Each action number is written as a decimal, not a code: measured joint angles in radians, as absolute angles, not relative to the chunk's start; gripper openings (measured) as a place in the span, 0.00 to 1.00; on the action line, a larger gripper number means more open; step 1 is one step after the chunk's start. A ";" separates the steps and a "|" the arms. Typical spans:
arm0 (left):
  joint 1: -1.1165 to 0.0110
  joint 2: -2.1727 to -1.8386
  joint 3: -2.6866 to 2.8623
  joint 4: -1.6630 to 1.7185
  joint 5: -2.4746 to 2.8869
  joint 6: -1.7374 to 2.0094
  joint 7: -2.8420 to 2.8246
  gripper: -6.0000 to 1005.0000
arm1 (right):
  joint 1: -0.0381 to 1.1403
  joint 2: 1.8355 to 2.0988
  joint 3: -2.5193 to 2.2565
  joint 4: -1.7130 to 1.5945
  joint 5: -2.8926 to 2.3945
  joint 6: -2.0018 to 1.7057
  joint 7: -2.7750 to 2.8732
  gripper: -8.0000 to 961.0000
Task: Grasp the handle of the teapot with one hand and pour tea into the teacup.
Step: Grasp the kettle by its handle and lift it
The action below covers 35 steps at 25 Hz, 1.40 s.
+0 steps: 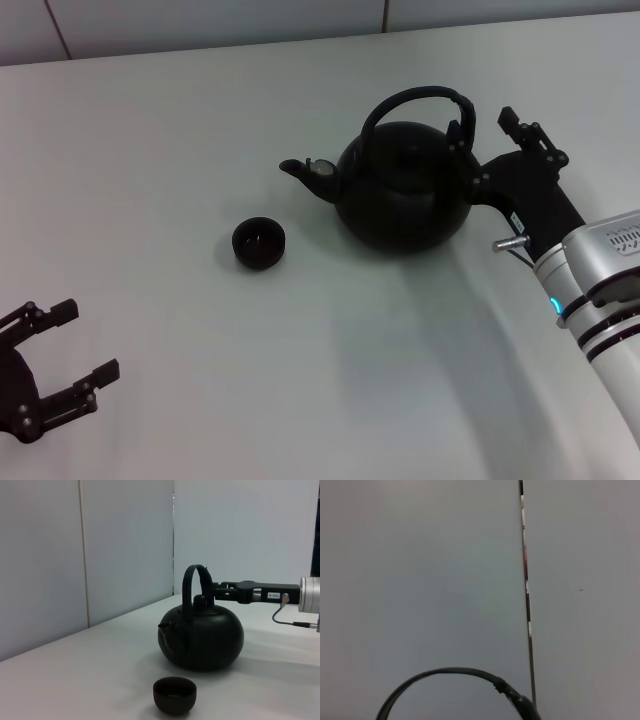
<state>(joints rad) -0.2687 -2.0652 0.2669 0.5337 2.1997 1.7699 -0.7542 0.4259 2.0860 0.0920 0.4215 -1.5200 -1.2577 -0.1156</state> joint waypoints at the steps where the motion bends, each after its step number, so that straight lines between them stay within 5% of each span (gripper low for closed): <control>1: -0.268 -2.065 0.267 0.534 2.199 1.770 -0.755 0.80 | 0.427 2.086 0.092 0.422 -1.521 -1.258 -0.114 0.56; 8: -0.264 -2.065 0.267 0.534 2.192 1.772 -0.757 0.80 | 0.439 2.086 0.086 0.421 -1.524 -1.244 -0.110 0.55; 19: -0.262 -2.065 0.267 0.532 2.187 1.773 -0.759 0.80 | 0.438 2.088 0.091 0.420 -1.524 -1.244 -0.110 0.10; 35: -0.267 -2.066 0.267 0.514 2.187 1.764 -0.759 0.80 | 0.437 2.055 0.094 0.423 -1.519 -1.399 -0.067 0.10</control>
<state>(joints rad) -0.2669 -2.0657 0.2669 0.5140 2.1871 1.7644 -0.7594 0.4371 2.0549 0.0940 0.4234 -1.5188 -1.3987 -0.0671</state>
